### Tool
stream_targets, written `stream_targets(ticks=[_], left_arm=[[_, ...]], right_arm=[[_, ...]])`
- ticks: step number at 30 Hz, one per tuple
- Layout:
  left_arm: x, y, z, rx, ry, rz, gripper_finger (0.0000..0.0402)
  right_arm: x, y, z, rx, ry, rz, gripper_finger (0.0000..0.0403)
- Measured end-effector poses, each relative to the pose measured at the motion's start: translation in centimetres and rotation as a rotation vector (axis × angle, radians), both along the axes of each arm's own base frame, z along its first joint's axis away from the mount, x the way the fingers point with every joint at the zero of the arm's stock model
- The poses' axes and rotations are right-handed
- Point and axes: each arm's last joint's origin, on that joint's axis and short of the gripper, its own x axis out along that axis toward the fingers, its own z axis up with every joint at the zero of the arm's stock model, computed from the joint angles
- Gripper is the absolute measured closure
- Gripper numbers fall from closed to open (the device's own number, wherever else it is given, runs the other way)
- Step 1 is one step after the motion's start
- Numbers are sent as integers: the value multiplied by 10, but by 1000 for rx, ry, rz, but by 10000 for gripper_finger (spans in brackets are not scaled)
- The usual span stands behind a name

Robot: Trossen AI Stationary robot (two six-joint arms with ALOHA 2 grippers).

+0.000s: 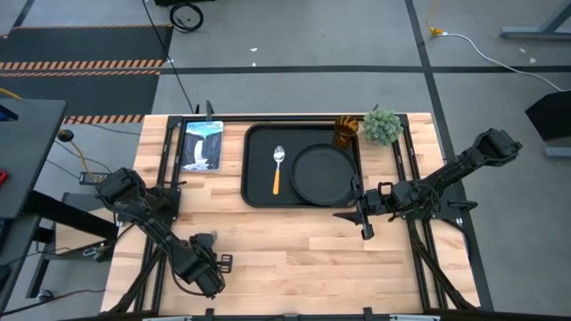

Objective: Pick and place plate/cup/fork/spoon on tray
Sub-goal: Put the orange fork on the black tray to the left of the yellow spoon

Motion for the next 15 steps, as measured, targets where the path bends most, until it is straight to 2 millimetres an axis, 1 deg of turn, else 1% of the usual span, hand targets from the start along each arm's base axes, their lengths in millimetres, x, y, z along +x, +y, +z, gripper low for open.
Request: stream_targets(ticks=[4, 12, 15], left_arm=[[3, -2, 4, 11, -15, -1, 385], [9, -2, 16, 58, -10, 5, 382], [11, 0, 17, 62, -15, 14, 383]], right_arm=[[0, 0, 0, 0, 0, 0, 277], [0, 0, 0, 0, 0, 0, 277], [0, 0, 0, 1, -2, 0, 277]])
